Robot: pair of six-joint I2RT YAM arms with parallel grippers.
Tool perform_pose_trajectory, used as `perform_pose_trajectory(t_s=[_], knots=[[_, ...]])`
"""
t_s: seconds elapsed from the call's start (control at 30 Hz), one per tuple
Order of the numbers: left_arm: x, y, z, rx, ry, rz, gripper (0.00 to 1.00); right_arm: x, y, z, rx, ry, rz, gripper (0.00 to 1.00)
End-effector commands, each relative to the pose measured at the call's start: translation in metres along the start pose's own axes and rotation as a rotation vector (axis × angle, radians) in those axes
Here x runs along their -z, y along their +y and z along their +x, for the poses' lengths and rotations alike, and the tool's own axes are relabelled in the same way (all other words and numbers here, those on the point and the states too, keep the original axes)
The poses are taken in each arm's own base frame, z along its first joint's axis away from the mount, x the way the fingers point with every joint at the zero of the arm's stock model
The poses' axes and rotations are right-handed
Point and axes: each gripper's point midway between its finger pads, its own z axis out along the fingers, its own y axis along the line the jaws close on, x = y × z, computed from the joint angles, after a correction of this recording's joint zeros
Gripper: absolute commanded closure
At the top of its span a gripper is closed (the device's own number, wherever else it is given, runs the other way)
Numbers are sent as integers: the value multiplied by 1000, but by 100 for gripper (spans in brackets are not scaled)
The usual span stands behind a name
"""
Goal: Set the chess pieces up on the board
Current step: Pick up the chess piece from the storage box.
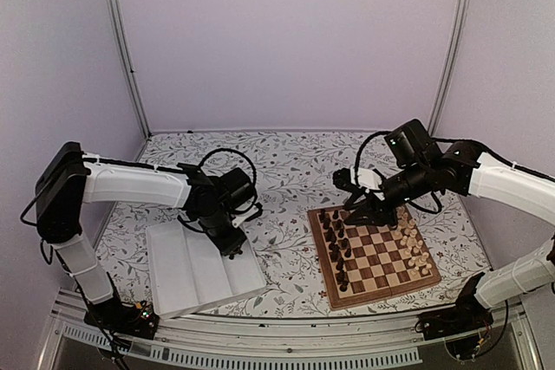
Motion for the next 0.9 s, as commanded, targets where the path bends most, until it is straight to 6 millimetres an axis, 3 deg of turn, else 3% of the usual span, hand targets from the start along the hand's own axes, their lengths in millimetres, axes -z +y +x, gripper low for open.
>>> perform_pose_trajectory(t_s=[0.0, 0.27, 0.5, 0.87], knots=[[-10, -2, -8, -23, 8, -15, 50, 5, -4, -2, -3, -23, 31, 65], [-29, -12, 13, -9, 113, 35, 62, 5, -5, -3, -1, -20, 36, 64], [-38, -24, 24, -5, 161, 108, 87, 0, -7, -7, -7, -18, 10, 64], [16, -11, -8, 88, -89, 198, 97, -15, -13, -34, -21, -57, -94, 64]])
